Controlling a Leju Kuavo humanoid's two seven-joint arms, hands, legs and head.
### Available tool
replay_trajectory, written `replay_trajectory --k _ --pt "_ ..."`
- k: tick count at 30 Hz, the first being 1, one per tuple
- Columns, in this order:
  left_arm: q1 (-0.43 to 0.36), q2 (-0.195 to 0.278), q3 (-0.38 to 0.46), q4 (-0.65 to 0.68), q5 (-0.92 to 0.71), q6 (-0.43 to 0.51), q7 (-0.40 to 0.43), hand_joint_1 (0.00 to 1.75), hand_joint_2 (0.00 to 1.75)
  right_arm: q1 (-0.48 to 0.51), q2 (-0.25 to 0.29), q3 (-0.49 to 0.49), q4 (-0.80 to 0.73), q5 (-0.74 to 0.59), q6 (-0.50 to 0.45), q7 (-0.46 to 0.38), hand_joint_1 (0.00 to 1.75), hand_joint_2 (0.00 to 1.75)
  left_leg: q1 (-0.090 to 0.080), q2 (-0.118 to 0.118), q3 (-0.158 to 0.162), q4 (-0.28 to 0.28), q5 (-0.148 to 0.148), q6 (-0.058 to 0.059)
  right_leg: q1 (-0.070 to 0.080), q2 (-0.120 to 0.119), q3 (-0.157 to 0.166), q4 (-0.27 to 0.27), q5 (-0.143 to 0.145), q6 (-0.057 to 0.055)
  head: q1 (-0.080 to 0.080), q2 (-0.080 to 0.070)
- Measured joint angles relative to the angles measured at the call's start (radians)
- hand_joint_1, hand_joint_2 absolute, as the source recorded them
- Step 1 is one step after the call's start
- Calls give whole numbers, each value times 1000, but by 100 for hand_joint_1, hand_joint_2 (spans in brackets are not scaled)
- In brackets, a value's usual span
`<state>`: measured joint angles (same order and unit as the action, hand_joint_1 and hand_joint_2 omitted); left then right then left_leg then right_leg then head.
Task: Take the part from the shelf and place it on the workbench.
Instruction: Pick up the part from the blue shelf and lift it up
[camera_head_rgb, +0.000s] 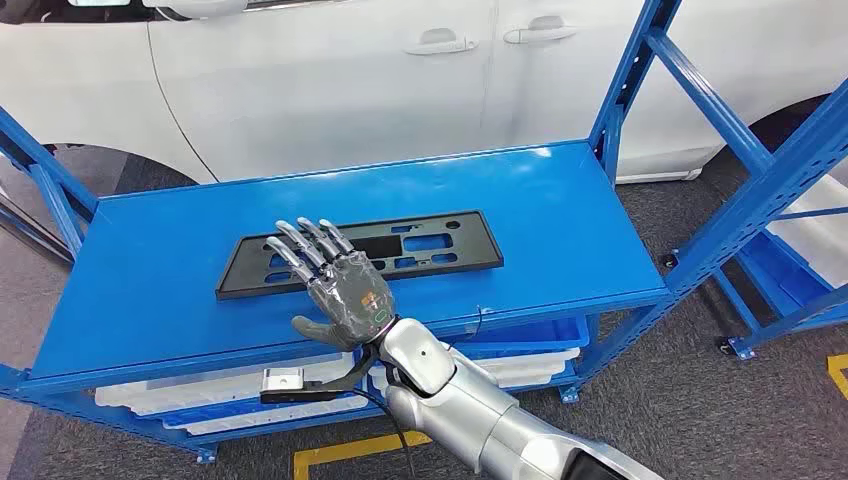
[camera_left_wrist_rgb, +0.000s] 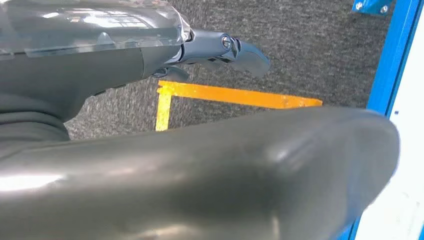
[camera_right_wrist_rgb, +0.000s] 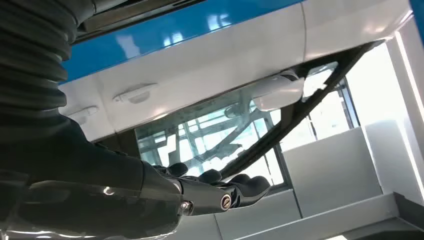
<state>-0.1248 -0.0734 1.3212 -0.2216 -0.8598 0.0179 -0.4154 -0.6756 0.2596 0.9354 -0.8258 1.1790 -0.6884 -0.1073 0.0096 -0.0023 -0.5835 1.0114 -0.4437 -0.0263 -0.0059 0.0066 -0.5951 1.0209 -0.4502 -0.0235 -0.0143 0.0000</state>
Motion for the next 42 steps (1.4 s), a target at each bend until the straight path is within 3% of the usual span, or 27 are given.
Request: replay_trajectory --k 2,5,6,7,8,10,12,15,17,20,21,22,23,25,27,30,32,33,35,37,38,39,40,42 --pt "0 0 -1 0 -1 0 1 0 0 -4 4 -2 6 35 0 20 0 175 1 1 -16 37 -26 -5 -1 -1 1 -2 1 -4 -1 0" --pt "0 0 -5 0 -4 1 7 0 0 -7 11 -24 22 194 -1 81 0 175 4 1 -102 227 -117 -15 0 -2 1 -4 2 -11 -2 0" --pt "1 1 -7 0 -5 2 9 0 0 -5 12 -37 29 245 -1 95 0 175 4 1 -125 273 -128 -16 1 -2 2 -4 2 -11 -2 0" --pt "2 2 -8 0 -5 2 10 0 0 -3 12 -49 36 283 -1 105 0 175 4 1 -130 282 -118 -16 1 -1 2 -3 1 -11 -1 0" --pt "2 2 -9 0 -5 2 9 0 0 -2 14 -60 44 312 -1 113 0 175 4 1 -117 250 -91 -15 1 0 4 -3 1 -11 -1 0" --pt "1 4 -12 0 -5 1 6 0 0 -3 22 -75 61 347 -1 127 0 175 3 1 -50 112 -23 -9 2 2 8 -2 -2 -8 -1 0" --pt "-3 6 -16 0 -7 0 3 0 0 -7 30 -84 82 361 -1 137 0 175 -1 -1 -2 13 6 1 5 3 9 -1 -4 0 -1 0" --pt "-6 7 -21 0 -8 0 3 0 0 -10 38 -92 119 371 -1 145 0 175 -3 -3 3 -7 6 17 6 2 7 -2 -4 15 0 0" --pt "-6 8 -22 0 -8 1 3 0 0 -12 42 -94 141 380 -2 148 0 175 2 -1 6 -14 11 29 6 1 -8 33 -30 25 1 0" --pt "-7 8 -23 0 -6 2 4 0 0 -11 45 -95 175 388 -2 152 0 175 3 1 5 -16 12 39 2 -1 -95 218 -120 34 3 0" --pt "-6 9 -23 0 -5 3 4 0 0 -9 45 -95 185 389 -2 153 0 175 2 1 5 -15 12 40 1 -1 -122 271 -135 35 3 0" --pt "-6 9 -23 0 -5 3 4 0 0 -8 45 -95 193 390 -2 153 0 175 2 0 5 -15 11 40 1 -1 -133 288 -130 34 3 0" --pt "-5 9 -23 0 -5 3 4 0 0 -7 45 -95 199 391 -2 153 0 175 1 0 6 -14 11 40 1 -1 -122 263 -106 32 3 0" --pt "-5 9 -24 0 -5 3 4 0 0 -9 45 -95 206 391 -2 153 0 175 1 -2 9 -11 7 37 3 -1 -59 127 -36 24 3 0" --pt "-6 9 -24 0 -5 3 4 0 0 -11 48 -95 211 391 -2 156 0 175 -2 -3 8 -7 4 29 6 -1 -9 20 0 16 3 0" --pt "-5 11 -24 0 -3 3 5 0 0 -12 52 -94 221 392 -3 172 0 175 -2 -3 7 -7 2 13 9 1 -1 -3 4 5 2 0" --pt "-6 13 -24 1 -2 3 5 0 0 -13 57 -93 232 392 -3 182 0 175 0 -3 -1 14 -17 1 5 -1 3 -11 8 -4 1 0" --pt "-6 15 -24 1 -2 3 5 0 0 -15 61 -93 238 392 -3 186 0 175 1 -2 -16 50 -40 -4 2 -1 5 -15 10 -8 0 0" --pt "-6 15 -24 1 -2 3 5 0 0 -17 65 -93 254 392 -3 190 0 175 4 -2 -75 179 -104 -13 2 -2 5 -15 9 -12 -2 0" --pt "-5 16 -25 1 -4 3 7 0 0 -17 66 -92 273 391 -3 197 0 175 5 -2 -125 278 -131 -17 2 -3 6 -15 9 -12 -2 0" --pt "-5 16 -25 1 -6 2 9 0 0 -17 66 -90 283 390 -2 202 0 175 6 -2 -123 272 -114 -18 2 -2 7 -15 8 -12 -2 0" --pt "-6 16 -26 1 -7 2 11 0 0 -17 66 -88 292 388 -3 206 0 175 7 -1 -102 226 -80 -18 2 -2 9 -14 7 -11 -2 0" --pt "-8 17 -27 1 -8 2 12 0 0 -17 66 -85 299 386 -3 209 0 175 9 -1 -67 151 -40 -16 2 -1 12 -14 5 -9 -2 0" --pt "-12 18 -29 1 -9 1 14 0 0 -20 67 -79 309 381 -3 212 0 175 7 -2 -6 26 5 -9 6 0 15 -13 3 -2 -1 0"
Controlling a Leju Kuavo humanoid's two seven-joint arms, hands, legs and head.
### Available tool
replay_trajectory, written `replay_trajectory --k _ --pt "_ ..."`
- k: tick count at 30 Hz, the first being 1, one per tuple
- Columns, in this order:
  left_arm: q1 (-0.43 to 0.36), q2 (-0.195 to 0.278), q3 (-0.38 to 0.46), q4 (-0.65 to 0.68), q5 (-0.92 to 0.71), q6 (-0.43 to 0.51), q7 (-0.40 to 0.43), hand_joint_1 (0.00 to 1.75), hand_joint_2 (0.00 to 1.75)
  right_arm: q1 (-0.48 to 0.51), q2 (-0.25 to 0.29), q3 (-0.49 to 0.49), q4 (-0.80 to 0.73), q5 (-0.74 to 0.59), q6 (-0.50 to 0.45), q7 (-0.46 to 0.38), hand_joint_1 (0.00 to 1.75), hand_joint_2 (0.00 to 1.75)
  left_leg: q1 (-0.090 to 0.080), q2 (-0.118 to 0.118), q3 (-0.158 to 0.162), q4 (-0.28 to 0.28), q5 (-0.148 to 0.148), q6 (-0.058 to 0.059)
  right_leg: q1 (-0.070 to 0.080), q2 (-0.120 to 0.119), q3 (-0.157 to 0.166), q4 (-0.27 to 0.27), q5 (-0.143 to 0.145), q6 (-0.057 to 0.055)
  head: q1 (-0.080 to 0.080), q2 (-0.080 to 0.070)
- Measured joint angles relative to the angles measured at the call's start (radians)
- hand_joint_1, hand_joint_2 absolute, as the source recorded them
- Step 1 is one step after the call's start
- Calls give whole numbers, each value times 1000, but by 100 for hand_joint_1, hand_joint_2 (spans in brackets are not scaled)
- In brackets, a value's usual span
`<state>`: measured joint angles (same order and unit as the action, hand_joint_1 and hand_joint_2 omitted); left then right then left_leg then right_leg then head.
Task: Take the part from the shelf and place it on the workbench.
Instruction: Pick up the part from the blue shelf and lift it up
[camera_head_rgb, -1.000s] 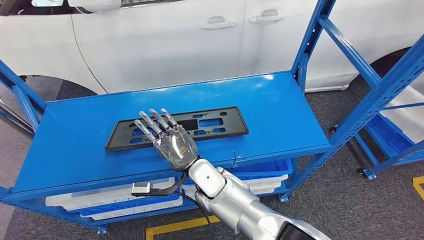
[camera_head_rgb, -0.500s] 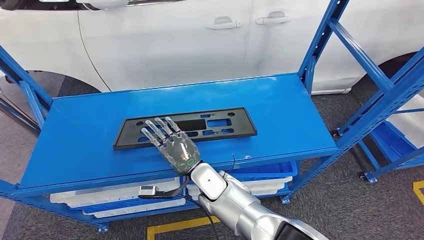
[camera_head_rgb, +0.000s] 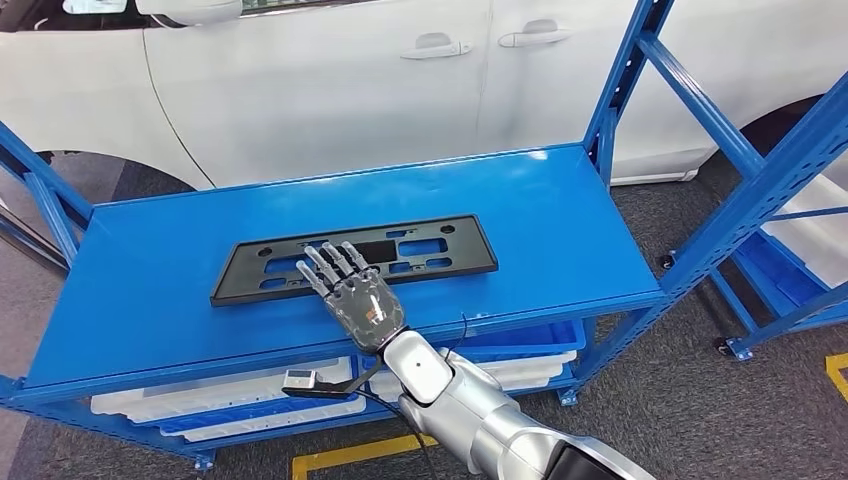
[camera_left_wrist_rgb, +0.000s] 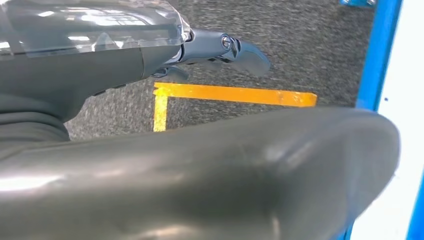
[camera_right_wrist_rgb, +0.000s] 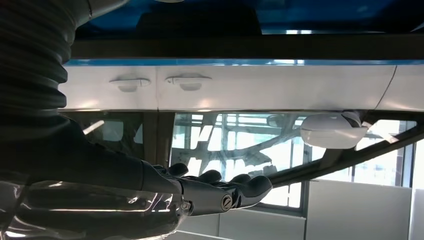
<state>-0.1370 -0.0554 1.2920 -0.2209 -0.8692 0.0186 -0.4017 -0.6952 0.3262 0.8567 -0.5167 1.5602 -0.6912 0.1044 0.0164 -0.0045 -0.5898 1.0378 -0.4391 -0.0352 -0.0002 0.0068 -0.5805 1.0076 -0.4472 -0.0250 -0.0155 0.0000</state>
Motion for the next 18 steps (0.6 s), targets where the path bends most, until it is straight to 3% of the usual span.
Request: replay_trajectory --k 1,5,7,9,10,11,12,15,16,18 --pt "-2 0 -1 0 0 0 0 0 0 -2 0 3 4 -2 0 1 0 175 -2 -1 13 -29 4 5 2 0 -1 0 0 5 0 0" --pt "-4 1 -4 0 0 -1 3 0 0 -5 0 8 23 -3 0 4 0 175 -1 -2 15 -41 6 32 0 0 -9 15 -11 27 1 0" --pt "-5 1 -4 0 0 -2 3 0 0 -8 1 9 33 -2 -1 6 0 175 1 0 15 -45 10 43 -1 -1 -49 103 -64 34 2 0" --pt "-5 2 -5 0 0 -4 4 0 0 -9 1 11 48 0 -1 9 0 175 -1 1 12 -44 10 47 -3 -1 -118 247 -126 37 2 0" --pt "-5 2 -5 0 0 -5 5 0 0 -8 1 13 56 2 -1 10 0 175 -2 1 12 -43 10 48 -3 -1 -143 296 -139 37 2 0" --pt "-4 2 -5 0 0 -6 5 0 0 -8 1 14 63 3 -1 10 0 175 -3 1 12 -43 9 48 -3 -1 -148 304 -130 36 2 0" --pt "-4 2 -5 0 0 -6 6 0 0 -8 1 15 68 4 -1 10 0 175 -4 0 13 -42 9 48 -3 -1 -132 269 -103 32 2 0" --pt "-4 0 -5 0 0 -7 7 0 0 -14 4 17 76 5 -1 11 0 175 -9 -2 14 -39 6 42 2 -2 -31 56 -10 16 2 0" --pt "-4 -1 -5 1 0 -7 8 0 0 -16 5 17 79 6 -1 11 0 175 -11 -2 12 -37 4 38 4 -3 -14 17 1 12 1 0" --pt "-4 -1 -5 1 0 -7 8 0 0 -18 8 17 84 7 -1 11 0 175 -10 -1 10 -38 5 28 8 -2 -12 3 3 9 1 0"
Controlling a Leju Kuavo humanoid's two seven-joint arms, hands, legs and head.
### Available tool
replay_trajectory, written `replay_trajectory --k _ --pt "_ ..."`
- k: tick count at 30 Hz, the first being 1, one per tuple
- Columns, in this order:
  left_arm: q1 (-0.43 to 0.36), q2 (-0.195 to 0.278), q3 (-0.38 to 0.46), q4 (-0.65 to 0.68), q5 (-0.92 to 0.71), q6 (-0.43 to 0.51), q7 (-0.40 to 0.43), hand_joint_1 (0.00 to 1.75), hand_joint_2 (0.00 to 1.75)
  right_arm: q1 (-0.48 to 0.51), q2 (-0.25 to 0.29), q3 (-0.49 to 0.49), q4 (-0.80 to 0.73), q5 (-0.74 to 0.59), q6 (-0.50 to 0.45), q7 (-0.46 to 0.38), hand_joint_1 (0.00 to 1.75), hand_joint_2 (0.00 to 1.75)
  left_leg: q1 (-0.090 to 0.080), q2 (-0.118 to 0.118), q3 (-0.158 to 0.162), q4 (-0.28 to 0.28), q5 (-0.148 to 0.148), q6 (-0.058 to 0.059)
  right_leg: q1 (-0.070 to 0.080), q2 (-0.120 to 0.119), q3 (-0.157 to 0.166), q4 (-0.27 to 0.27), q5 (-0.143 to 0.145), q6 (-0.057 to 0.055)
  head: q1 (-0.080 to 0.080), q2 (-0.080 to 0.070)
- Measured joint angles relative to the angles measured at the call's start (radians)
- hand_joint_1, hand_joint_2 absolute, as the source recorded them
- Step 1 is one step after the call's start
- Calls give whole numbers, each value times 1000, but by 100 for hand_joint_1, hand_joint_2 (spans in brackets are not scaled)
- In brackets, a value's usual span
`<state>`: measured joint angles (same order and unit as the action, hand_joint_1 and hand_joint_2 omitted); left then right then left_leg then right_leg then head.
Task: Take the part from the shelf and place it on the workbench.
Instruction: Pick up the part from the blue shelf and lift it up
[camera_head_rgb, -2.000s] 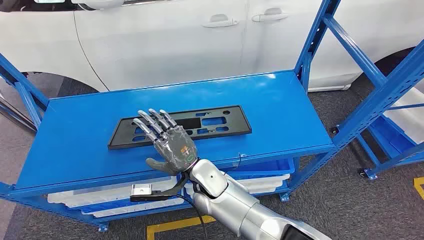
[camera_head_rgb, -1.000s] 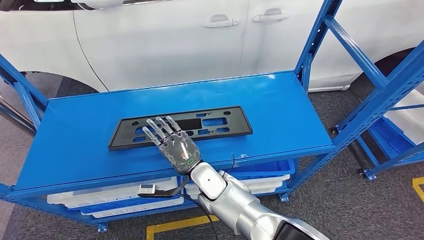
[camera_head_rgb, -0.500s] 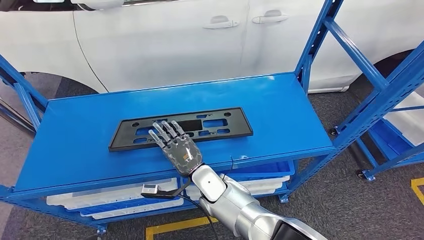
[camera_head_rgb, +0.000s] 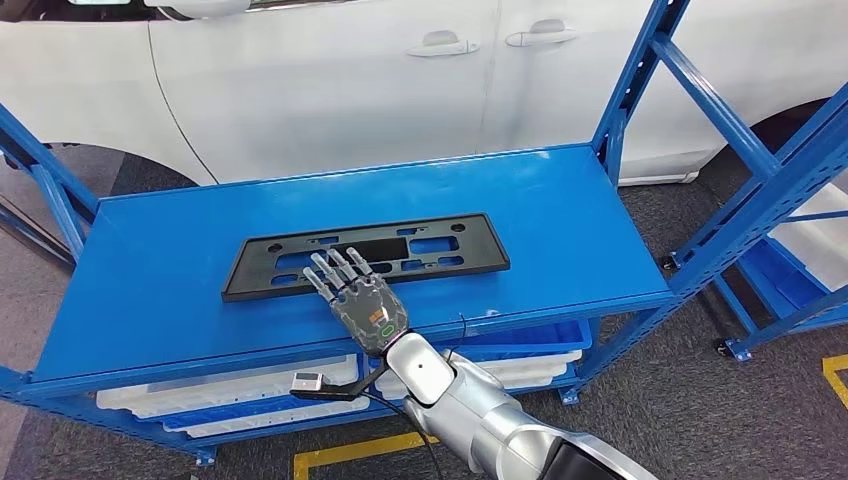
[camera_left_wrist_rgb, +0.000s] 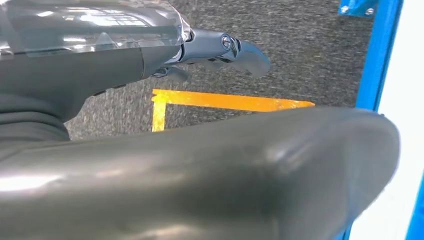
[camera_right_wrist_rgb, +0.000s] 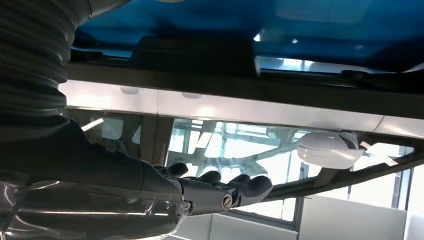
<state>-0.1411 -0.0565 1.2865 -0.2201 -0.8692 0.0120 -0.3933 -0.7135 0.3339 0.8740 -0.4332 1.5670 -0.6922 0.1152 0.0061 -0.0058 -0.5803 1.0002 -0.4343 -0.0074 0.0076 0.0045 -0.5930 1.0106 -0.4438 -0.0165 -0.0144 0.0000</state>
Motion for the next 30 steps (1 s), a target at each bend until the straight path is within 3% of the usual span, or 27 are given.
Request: replay_trajectory --k 3,6,7,8,9,12,14,16,18,20,22,23,24,25,27,28,30 --pt "0 2 0 0 0 -2 2 0 0 -3 5 0 7 0 0 0 0 175 4 1 -12 32 -26 -16 -8 -1 6 -11 6 -13 -2 0" --pt "1 2 0 0 1 -5 6 0 0 -6 12 1 23 -6 0 0 0 44 8 1 -91 211 -118 -31 -11 -3 9 -15 7 -19 -6 0" --pt "3 3 0 0 2 -6 7 0 0 -5 12 1 30 -19 0 -7 0 0 9 1 -118 266 -135 -34 -11 -3 9 -15 7 -20 -6 0" --pt "5 3 0 0 3 -6 7 0 0 -4 12 -1 37 -41 1 -21 0 0 10 1 -129 287 -133 -36 -11 -3 9 -14 6 -19 -6 0" --pt "7 3 0 0 4 -6 8 0 0 -3 12 -5 42 -68 1 -40 0 0 11 1 -120 266 -110 -36 -11 -2 11 -14 5 -18 -6 0" --pt "8 4 -1 0 4 -9 7 0 0 -7 15 -18 49 -128 1 -89 0 0 12 6 -24 66 -15 -31 -9 0 16 -10 -1 -10 -6 0" --pt "7 4 -2 0 4 -12 7 0 0 -13 17 -21 53 -129 0 -89 0 0 8 7 4 1 -2 -19 -5 -1 13 -7 -2 -1 -5 0" --pt "7 4 -5 0 4 -14 6 0 0 -17 18 -21 54 -117 -1 -79 0 0 6 1 1 0 -1 -6 -4 -5 11 -6 -2 8 -5 0" --pt "7 4 -7 0 4 -15 6 0 0 -21 19 -21 54 -103 -1 -70 0 0 10 -6 2 -3 2 6 -5 -8 4 14 -20 20 -4 0" --pt "5 4 -9 0 4 -15 6 0 0 -26 20 -21 54 -94 -2 -67 0 0 11 -12 2 -6 5 16 -8 -7 -39 113 -77 29 -4 0" --pt "4 4 -9 0 4 -15 6 0 0 -25 20 -21 54 -92 -2 -69 0 0 9 -21 0 -5 6 20 -9 -6 -110 258 -137 31 -4 0" --pt "5 4 -9 0 5 -15 6 0 0 -24 20 -21 53 -90 -2 -70 0 0 9 -27 -1 -4 6 20 -9 -6 -129 295 -142 30 -4 0" --pt "5 4 -10 0 5 -15 6 0 0 -23 20 -21 52 -89 -2 -72 0 0 8 -32 0 -3 5 20 -9 -6 -128 290 -126 27 -4 0" --pt "5 4 -10 0 6 -15 6 0 0 -23 20 -22 50 -89 -2 -73 0 0 7 -37 1 -2 5 20 -8 -5 -105 241 -92 23 -4 0" --pt "5 2 -11 0 8 -15 6 0 0 -24 20 -28 42 -89 -2 -76 0 0 3 -45 2 0 3 18 -5 1 -35 93 -24 9 -4 0" --pt "5 0 -12 0 8 -15 6 0 0 -24 20 -32 37 -91 -2 -77 0 0 1 -49 1 1 2 15 -4 4 -12 40 -7 5 -5 0" --pt "6 -2 -12 0 10 -15 5 0 0 -24 21 -42 27 -93 -2 -76 0 0 1 -52 -2 1 1 5 -1 8 1 5 -4 1 -5 0"
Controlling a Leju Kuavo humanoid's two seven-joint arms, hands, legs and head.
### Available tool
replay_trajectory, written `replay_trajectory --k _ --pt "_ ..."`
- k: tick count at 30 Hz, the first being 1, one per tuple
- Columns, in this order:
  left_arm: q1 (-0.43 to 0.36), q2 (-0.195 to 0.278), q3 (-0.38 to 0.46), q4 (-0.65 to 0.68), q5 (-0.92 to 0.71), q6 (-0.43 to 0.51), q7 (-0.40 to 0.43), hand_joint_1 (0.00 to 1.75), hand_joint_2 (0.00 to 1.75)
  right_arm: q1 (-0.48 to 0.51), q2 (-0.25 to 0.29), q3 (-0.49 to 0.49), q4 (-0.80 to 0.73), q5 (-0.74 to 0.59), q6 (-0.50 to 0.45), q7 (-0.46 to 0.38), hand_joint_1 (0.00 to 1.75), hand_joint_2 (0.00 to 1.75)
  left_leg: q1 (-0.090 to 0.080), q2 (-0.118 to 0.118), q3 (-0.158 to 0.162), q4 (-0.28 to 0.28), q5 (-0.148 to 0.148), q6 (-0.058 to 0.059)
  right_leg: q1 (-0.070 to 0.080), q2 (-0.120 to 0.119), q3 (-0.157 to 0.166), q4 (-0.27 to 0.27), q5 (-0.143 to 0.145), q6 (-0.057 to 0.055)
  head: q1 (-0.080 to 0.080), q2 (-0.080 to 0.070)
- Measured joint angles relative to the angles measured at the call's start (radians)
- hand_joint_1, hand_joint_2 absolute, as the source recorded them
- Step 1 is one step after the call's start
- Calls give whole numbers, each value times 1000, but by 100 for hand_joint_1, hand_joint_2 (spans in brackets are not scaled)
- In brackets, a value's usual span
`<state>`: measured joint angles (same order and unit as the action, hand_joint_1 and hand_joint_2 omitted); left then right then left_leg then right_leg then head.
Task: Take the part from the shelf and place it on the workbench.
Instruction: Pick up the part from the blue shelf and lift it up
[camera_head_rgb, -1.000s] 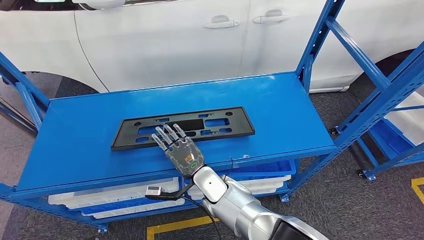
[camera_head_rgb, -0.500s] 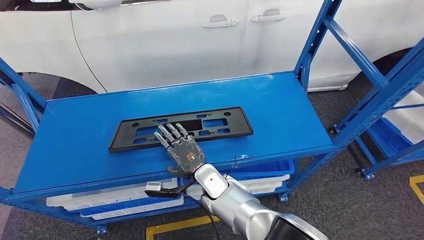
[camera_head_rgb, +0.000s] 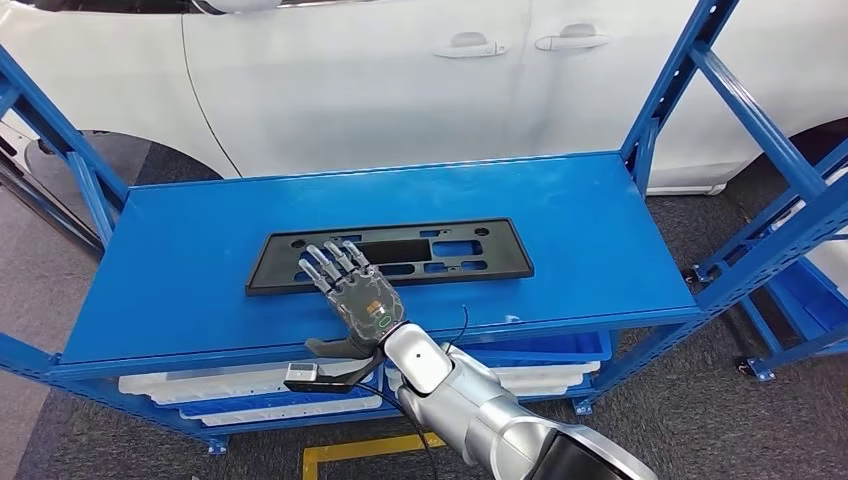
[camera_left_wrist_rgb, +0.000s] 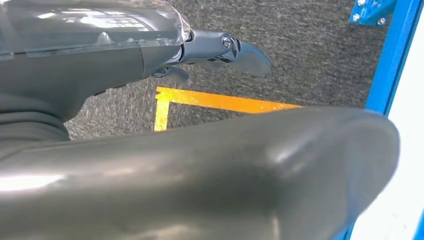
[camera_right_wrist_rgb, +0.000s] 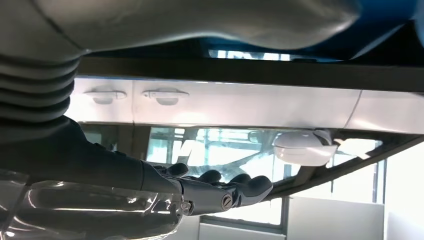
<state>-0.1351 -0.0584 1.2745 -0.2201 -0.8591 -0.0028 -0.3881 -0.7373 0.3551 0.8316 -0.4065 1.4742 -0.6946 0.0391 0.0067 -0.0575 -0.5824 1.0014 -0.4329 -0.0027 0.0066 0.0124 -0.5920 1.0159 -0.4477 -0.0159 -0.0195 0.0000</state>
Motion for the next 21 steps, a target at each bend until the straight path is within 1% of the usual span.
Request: replay_trajectory --k 2,3,4,5,6,7,8,9,10,11,12,13,14,15,17,18,19,20,21 --pt "2 1 0 0 1 0 0 0 0 1 1 -16 -15 -3 0 2 0 0 3 3 -1 0 -2 -12 -2 -1 1 -8 5 -8 0 0" --pt "2 1 0 0 1 0 0 0 0 0 2 -24 -23 -4 -1 2 0 0 3 12 -5 12 -13 -17 -5 -3 3 -13 8 -13 -1 0" --pt "1 1 0 0 1 0 -1 0 0 -2 3 -33 -30 -5 -1 2 0 0 4 23 -19 45 -34 -22 -8 -6 6 -18 10 -18 -3 0" --pt "0 1 0 0 1 0 -1 0 0 -3 3 -39 -35 -4 -1 2 0 0 6 35 -42 98 -65 -27 -9 -9 8 -20 11 -20 -5 0" --pt "-1 0 -1 0 1 0 0 0 0 -3 3 -44 -37 1 -1 3 0 0 7 44 -73 167 -99 -32 -9 -12 8 -21 11 -22 -7 0" --pt "-2 0 -1 0 1 0 0 0 0 -2 3 -47 -38 8 -1 5 0 0 9 47 -104 233 -125 -36 -8 -14 8 -21 11 -23 -7 0" --pt "-2 0 -1 0 1 0 0 0 0 0 3 -50 -39 17 -1 8 0 0 11 49 -124 274 -135 -39 -8 -16 8 -20 10 -23 -7 0" --pt "-2 0 -1 0 2 0 1 0 0 1 2 -52 -40 24 -1 12 0 0 12 50 -127 279 -124 -41 -8 -17 9 -20 9 -22 -7 0" --pt "-2 0 -1 0 3 0 1 0 0 2 2 -54 -41 29 -2 15 0 0 13 51 -109 242 -96 -41 -8 -18 11 -19 8 -22 -7 0" --pt "-2 0 -1 0 3 0 1 0 0 2 3 -57 -43 32 -2 19 0 0 13 53 -75 173 -56 -40 -8 -18 14 -19 6 -20 -7 0" --pt "-3 0 -1 0 4 0 1 0 0 1 3 -59 -44 34 -2 22 0 44 12 57 -38 100 -28 -37 -6 -19 16 -18 4 -17 -7 0" --pt "-5 0 -1 0 4 0 1 0 0 0 4 -63 -46 36 -2 26 0 87 10 59 -9 41 -8 -32 -4 -18 16 -16 2 -13 -7 0" --pt "-6 0 -1 0 4 0 1 0 0 -1 4 -67 -47 38 -2 31 0 131 8 61 8 6 -1 -26 -3 -19 15 -15 2 -9 -6 0" --pt "-7 0 -1 0 5 1 1 0 0 -1 4 -72 -47 40 -2 36 0 175 5 61 12 -5 -4 -20 -1 -19 13 -14 3 -4 -6 0" --pt "-7 0 -1 0 6 3 1 0 0 -2 4 -84 -49 43 -2 42 0 175 6 59 10 -9 0 -9 -2 -21 11 -13 2 6 -5 0" --pt "-6 0 -2 0 6 4 2 0 0 -3 3 -91 -50 44 -3 43 0 175 8 58 11 -12 2 -2 -2 -20 8 -4 -7 12 -5 0" --pt "-7 0 -2 0 6 5 2 0 0 -5 3 -99 -51 45 -3 44 0 175 10 58 12 -15 5 4 -2 -19 -3 23 -26 17 -4 0" --pt "-8 0 -2 0 6 5 2 0 0 -6 1 -106 -52 45 -3 46 0 175 12 57 13 -17 7 9 -3 -17 -25 73 -54 21 -3 0" --pt "-8 0 -2 0 6 5 2 0 0 -7 -2 -113 -52 45 -3 47 0 175 11 57 12 -17 7 12 -5 -15 -57 141 -88 24 -2 0"
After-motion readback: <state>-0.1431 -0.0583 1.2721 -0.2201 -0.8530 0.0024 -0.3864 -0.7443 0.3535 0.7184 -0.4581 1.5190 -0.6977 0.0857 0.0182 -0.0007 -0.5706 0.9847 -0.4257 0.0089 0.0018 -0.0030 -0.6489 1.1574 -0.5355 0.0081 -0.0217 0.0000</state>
